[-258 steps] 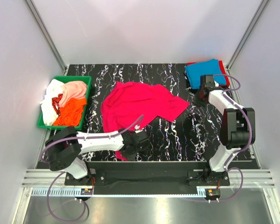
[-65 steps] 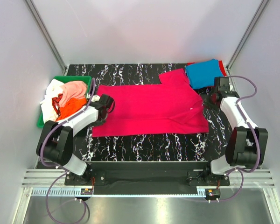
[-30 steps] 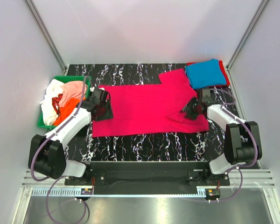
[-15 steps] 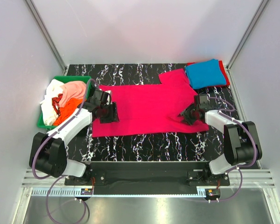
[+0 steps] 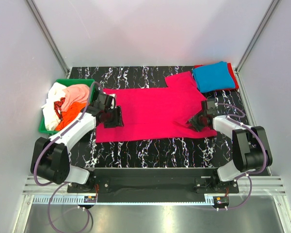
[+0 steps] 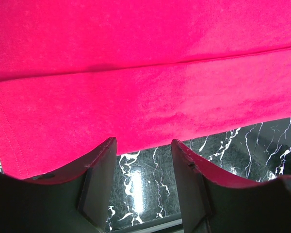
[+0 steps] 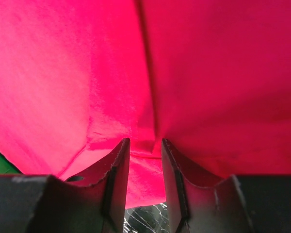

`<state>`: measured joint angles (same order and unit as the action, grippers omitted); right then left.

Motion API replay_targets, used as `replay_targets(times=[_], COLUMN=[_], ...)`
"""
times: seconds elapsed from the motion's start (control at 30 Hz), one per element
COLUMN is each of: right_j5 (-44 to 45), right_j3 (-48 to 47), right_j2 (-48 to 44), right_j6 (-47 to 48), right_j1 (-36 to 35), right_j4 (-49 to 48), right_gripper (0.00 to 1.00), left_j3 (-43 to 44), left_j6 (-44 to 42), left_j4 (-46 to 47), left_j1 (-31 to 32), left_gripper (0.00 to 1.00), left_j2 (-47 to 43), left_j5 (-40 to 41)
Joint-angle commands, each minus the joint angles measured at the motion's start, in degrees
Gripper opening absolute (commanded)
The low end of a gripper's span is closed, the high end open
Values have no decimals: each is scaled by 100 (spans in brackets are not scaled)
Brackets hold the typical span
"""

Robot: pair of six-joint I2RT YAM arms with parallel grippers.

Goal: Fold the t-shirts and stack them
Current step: Fold the tshirt

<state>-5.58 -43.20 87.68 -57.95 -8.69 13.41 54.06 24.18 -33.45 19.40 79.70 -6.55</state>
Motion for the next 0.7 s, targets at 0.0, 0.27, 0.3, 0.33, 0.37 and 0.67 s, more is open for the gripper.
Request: replay_targets(times=[0.0,0.27,0.3,0.33,0.37,0.67], right_j5=[242,189,155,128,93,189], right_j3=[5,-83,-127,-136,-145,-215], right_j2=[-129,126,161,188,240,39], right_j6=[-137,-234,-251,-269,-286,-24], right_j1=[-72,-89,-89,-89,-98,-142], right_j4=[100,-101,-110,-128,-137,-480], right_gripper=[39,39,39,39,39,0], left_j3=[95,25,25,34,34,78], left_j6=[34,43,42,51,43,16], left_j4=[120,93,111,93,93,58], left_j1=[-15,-15,-15,-15,-6,-15], left_gripper=[54,54,54,54,54,54], left_j2=[54,2,2,10,10,19], left_j5=[57,145,154,162,162,224])
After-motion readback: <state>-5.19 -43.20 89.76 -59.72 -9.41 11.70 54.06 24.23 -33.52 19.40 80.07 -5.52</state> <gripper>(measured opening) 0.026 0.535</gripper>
